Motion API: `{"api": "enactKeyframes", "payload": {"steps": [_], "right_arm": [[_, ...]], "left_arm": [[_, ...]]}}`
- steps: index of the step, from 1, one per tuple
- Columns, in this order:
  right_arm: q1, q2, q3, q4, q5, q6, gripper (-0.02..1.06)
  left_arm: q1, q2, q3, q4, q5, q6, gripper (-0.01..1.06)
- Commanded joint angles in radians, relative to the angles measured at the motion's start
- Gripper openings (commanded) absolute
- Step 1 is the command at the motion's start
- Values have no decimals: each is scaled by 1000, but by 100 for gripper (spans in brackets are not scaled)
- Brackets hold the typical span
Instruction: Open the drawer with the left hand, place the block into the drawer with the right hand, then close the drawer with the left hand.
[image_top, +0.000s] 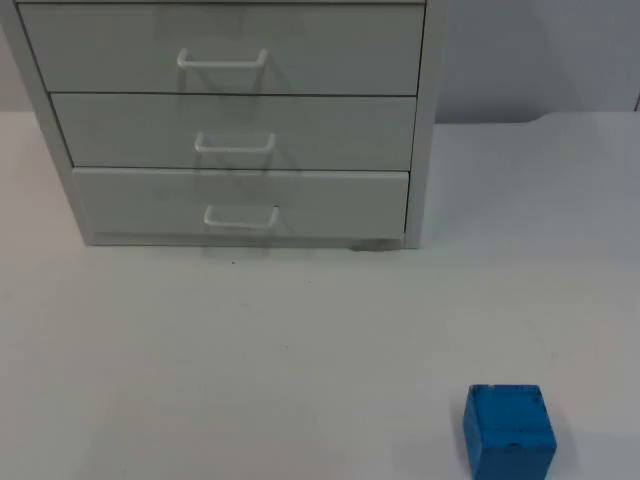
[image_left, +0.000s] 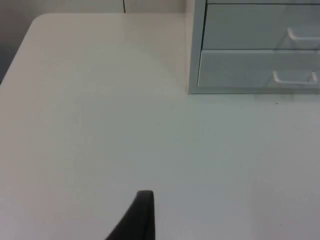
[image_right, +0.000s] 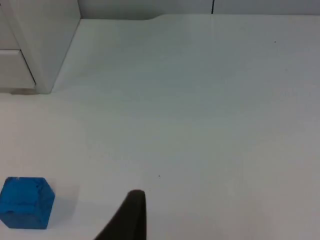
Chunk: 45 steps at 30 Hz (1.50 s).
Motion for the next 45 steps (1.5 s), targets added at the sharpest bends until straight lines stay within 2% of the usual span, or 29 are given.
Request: {"api": "enactKeyframes", "payload": {"steps": [1,9,13,17,23,33,36,38,39,41,43,45], "right_arm": [[-4,27,-27,6,-19,2,104],[-4,279,-102,9,-114,2,104],[-4,485,-116,9,-199,2,104],[-4,604,-116,9,-236,2,104],[-4,746,-116,6,-274,2,104],[-4,805,-116,6,-275,2,104],[-4,805,-116,6,-280,2,104],[-4,805,-116,6,-284,2,104],[-4,805,-116,6,-284,2,104],[-4,805,-116,6,-288,2,104],[-4,805,-116,4,-288,2,104],[-4,805,-116,5,-293,2,104]], "left_arm": [[-4,-4,-4,-5,-17,4,105],[-4,155,-35,-63,-122,4,105],[-4,360,-35,-75,-201,4,105],[-4,481,-35,-75,-250,4,105],[-4,628,-35,-76,-300,4,105],[-4,713,-35,-96,-329,59,105],[-4,747,-35,-180,-329,217,102],[-5,782,-35,-272,-332,367,90],[-5,782,-35,-272,-332,367,90],[-4,820,-35,-388,-334,506,79],[-7,860,-49,-493,-317,626,77],[-38,905,-74,-522,-292,715,77]]}}
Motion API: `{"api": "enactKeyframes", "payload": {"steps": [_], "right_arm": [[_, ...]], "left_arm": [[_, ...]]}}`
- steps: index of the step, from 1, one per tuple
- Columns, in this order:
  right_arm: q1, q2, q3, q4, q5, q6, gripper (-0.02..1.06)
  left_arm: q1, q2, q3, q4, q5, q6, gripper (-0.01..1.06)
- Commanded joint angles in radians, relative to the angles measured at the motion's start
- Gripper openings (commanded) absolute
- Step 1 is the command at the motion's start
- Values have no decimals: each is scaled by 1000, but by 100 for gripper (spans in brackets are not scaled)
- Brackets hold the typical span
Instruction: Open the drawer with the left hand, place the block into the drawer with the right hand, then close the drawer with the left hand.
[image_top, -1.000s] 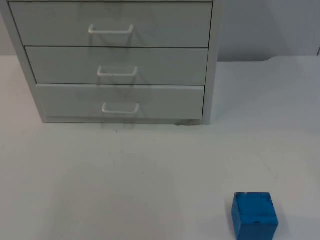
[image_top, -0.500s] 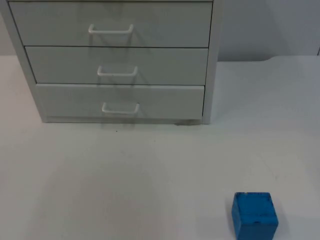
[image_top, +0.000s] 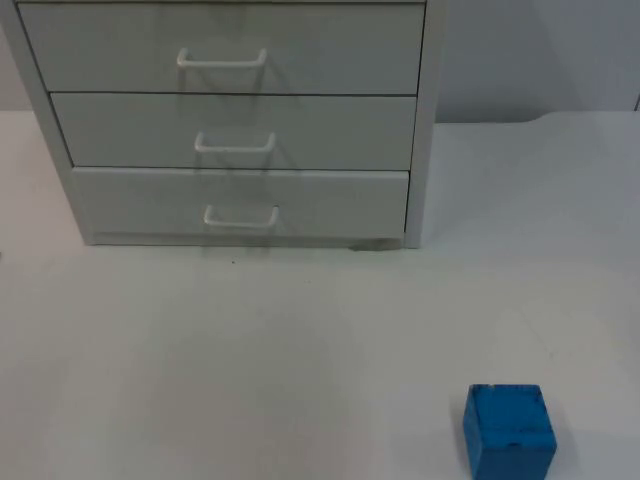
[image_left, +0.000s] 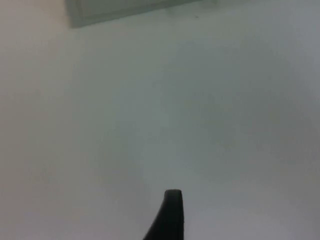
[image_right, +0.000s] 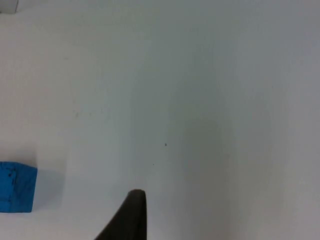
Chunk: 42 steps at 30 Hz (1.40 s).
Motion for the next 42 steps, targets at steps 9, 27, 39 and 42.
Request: {"api": "enactKeyframes", "payload": {"steps": [9,27,39,42], "right_arm": [[-4,1,-7,-4,-21,0,104],[-4,1,-7,-15,-35,0,104],[-4,1,-7,-15,-53,0,104],[-4,1,-7,-15,-57,0,104]], "left_arm": [[-413,162,-76,386,-106,141,77],[-566,581,-76,1351,-601,-251,77],[-453,886,-204,1641,-683,-472,75],[-453,915,-233,1653,-685,-472,75]]}}
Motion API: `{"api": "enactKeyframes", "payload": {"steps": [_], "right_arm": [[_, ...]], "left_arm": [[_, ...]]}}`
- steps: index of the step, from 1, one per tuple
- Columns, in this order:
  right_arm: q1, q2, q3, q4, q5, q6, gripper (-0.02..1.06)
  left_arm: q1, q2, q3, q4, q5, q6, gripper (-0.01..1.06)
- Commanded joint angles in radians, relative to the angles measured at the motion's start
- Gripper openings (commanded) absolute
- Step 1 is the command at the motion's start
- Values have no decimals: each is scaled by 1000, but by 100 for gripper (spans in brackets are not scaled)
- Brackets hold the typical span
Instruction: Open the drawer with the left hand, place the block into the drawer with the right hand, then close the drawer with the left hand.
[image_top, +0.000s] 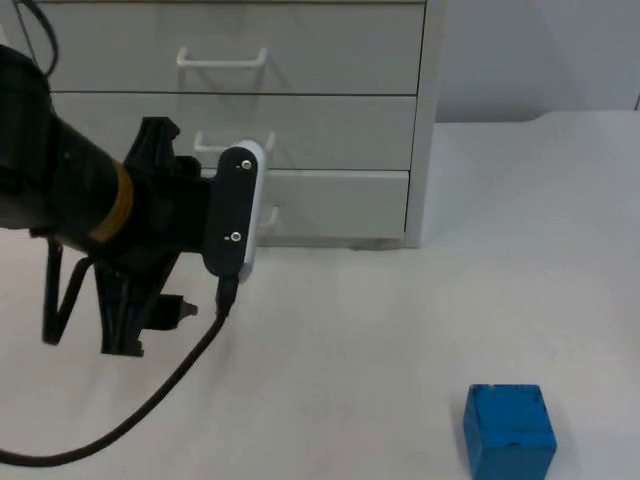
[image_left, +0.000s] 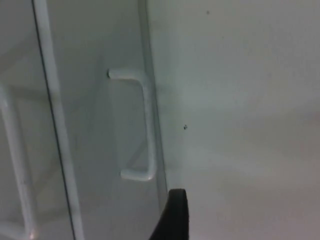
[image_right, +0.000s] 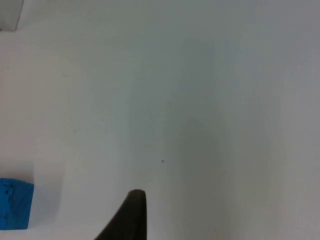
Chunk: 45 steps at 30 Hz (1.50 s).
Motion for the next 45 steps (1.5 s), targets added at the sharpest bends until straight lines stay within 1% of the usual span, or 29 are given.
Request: {"api": "enactKeyframes", "payload": {"steps": [1,3,5,9,13,17,20,24,30,31,33,34,35,37,39,40,42,43,44,45], "right_arm": [[-4,-2,-7,-5,-13,0,104],[-4,-2,-7,-5,-14,0,104],[-4,-2,-7,-5,-20,0,104],[-4,-2,-7,-5,-19,4,104],[-4,-2,-7,-5,-21,4,104],[-4,-2,-7,-5,-25,4,104],[-4,-2,-7,-5,-27,4,104],[-4,-2,-7,-5,-27,4,104],[-4,-2,-7,-5,-27,4,104],[-4,-2,-7,-5,-27,4,104],[-4,-2,-7,-5,-27,4,104],[-4,-2,-7,-5,-27,4,104],[-4,-2,-7,-5,-27,4,104],[-4,-2,-7,-5,-27,4,104],[-4,-2,-7,-5,-29,4,104],[-4,-2,-7,-5,-29,4,104],[-4,-2,-7,-5,-31,4,104],[-4,-2,-7,-5,-31,4,104],[-4,-2,-7,-5,-31,4,104],[-4,-2,-7,-5,-31,4,104]], "left_arm": [[3,18,-23,16,-9,-10,75],[3,33,-39,16,-11,-10,75],[3,56,-74,16,-31,-10,75],[3,89,-118,22,-26,-10,75],[3,153,-165,63,-20,-10,75],[5,193,-199,65,-18,-10,75],[5,216,-224,65,-5,-15,75],[5,267,-268,57,42,-15,75],[5,301,-277,52,53,-26,74],[5,311,-277,51,53,-26,68],[5,326,-277,35,63,-26,50],[5,328,-277,17,74,-26,36],[5,328,-277,17,74,-26,36],[5,330,-275,-38,111,-26,1],[-5,325,-273,-119,149,-26,0],[-5,325,-273,-119,149,-26,0],[-33,315,-264,-188,186,-1,0],[-52,304,-247,-206,193,27,0],[-52,304,-247,-206,193,27,0],[-70,288,-219,-215,191,52,0]]}}
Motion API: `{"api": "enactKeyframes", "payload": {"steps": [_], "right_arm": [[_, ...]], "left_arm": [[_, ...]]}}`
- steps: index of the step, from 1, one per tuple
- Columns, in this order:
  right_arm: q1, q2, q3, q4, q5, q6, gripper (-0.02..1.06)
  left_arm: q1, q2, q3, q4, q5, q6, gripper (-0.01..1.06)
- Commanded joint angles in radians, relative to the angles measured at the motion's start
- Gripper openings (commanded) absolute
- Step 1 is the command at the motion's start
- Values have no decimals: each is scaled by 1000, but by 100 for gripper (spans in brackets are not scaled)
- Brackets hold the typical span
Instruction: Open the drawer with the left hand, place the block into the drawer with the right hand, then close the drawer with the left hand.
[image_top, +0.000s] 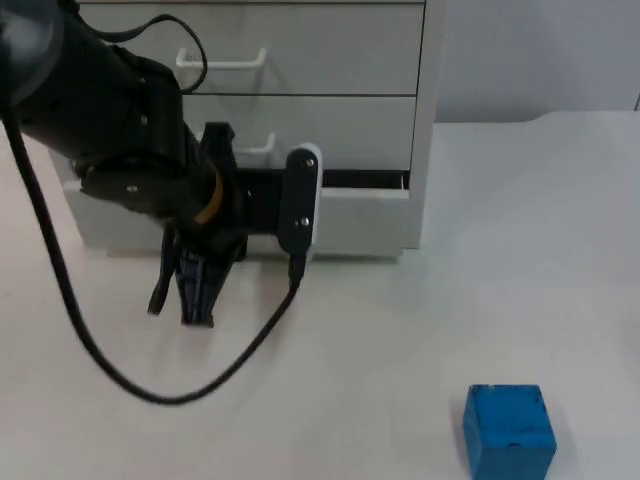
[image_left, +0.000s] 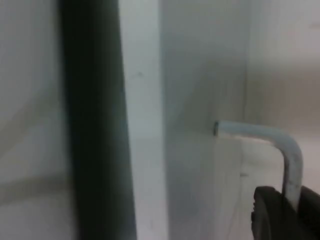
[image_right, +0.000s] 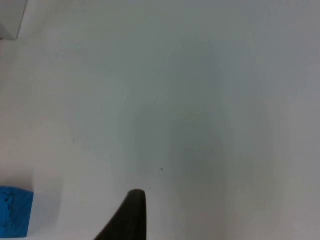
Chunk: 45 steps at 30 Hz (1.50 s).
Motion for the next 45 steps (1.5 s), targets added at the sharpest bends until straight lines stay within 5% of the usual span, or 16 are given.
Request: {"api": "enactKeyframes", "payload": {"steps": [1,11,22,25,29,33,45], "right_arm": [[-4,-2,-7,-3,-10,5,104],[-4,-2,-7,-3,-4,5,104],[-4,-2,-7,-3,-2,5,104],[-4,-2,-7,-3,-2,5,104],[-4,-2,-7,-3,-2,5,104],[-4,-2,-7,-3,-2,5,104],[-4,-2,-7,-3,0,5,104]], "left_arm": [[-37,5,69,-93,50,21,0],[-173,-103,304,-145,64,21,0],[-172,-105,332,-154,44,21,0],[-172,-110,332,-154,37,21,12],[-172,-144,332,-156,22,21,53],[-172,-180,332,-156,22,18,74],[-172,-316,332,-269,43,18,75]]}}
